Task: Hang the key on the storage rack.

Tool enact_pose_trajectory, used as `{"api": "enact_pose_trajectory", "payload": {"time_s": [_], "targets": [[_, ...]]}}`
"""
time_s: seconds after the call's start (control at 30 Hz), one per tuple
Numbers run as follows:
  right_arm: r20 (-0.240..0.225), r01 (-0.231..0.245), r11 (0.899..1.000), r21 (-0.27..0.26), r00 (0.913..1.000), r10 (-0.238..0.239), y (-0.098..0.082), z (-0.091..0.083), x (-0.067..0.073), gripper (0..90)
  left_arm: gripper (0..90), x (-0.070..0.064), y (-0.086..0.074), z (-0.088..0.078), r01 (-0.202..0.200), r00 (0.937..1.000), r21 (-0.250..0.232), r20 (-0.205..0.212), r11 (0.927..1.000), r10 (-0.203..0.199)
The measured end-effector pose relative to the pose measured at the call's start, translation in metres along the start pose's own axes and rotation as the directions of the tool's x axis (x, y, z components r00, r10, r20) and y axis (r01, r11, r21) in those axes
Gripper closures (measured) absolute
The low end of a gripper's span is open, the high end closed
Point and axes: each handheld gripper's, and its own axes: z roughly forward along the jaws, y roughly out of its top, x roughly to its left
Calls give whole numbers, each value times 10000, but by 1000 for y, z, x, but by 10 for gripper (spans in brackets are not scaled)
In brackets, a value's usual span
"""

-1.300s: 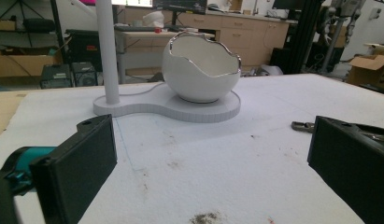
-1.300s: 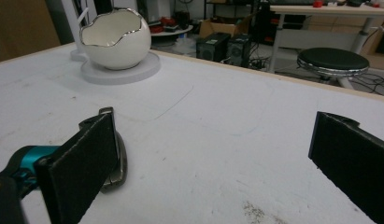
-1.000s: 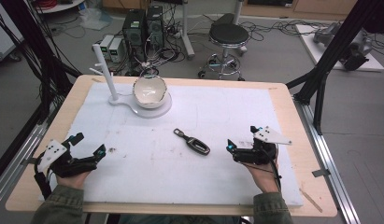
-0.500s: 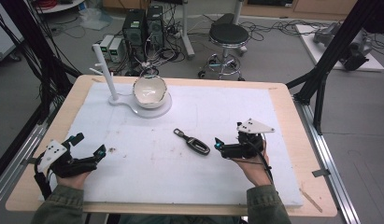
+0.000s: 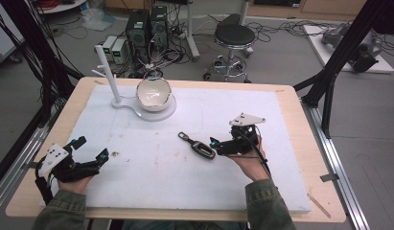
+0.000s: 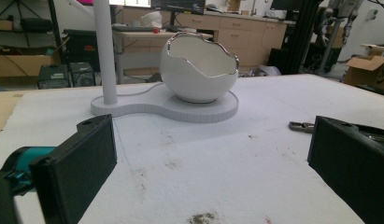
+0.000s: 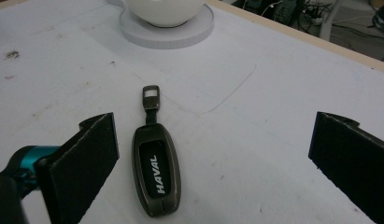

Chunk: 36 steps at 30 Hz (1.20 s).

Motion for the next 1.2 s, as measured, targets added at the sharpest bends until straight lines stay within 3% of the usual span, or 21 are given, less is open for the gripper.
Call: {"api": "enact_pose_trajectory", "payload": {"time_s": [0.4, 0.73, 0.8, 0.83, 0.97, 1.13, 1.2], "targets": [[-457, 400, 9948, 937, 9983, -358, 22, 34, 10, 7, 18, 0, 0, 0, 15, 10000, -21, 34, 10000, -15], [-1056, 943, 9779, 1868, 9915, -755, 40, 65, 22, 7, 18, 0, 0, 0, 34, 10000, -32, 54, 10000, -34], [-1206, 1120, 9687, 2213, 9889, -868, 45, 77, 25, 7, 17, 0, 0, 0, 51, 10000, -40, 62, 10000, -51], [-1206, 1120, 9687, 2213, 9889, -868, 45, 77, 25, 7, 17, 0, 0, 0, 60, 9999, -66, 83, 10000, -59], [-1584, 1359, 9473, 2901, 9830, -925, 49, 96, 29, 7, 18, 0, 0, 0, 102, 9999, -98, 68, 9999, -101], [-2080, 1830, 9079, 3771, 9720, -1095, 49, 112, 33, 8, 18, 0, 0, 0, 125, 9999, -75, 103, 9999, -124], [-2176, 1896, 9002, 3921, 9699, -1095, 48, 117, 34, 30, 18, 0, 0, 0, 137, 9998, -102, 110, 9999, -136]]}}
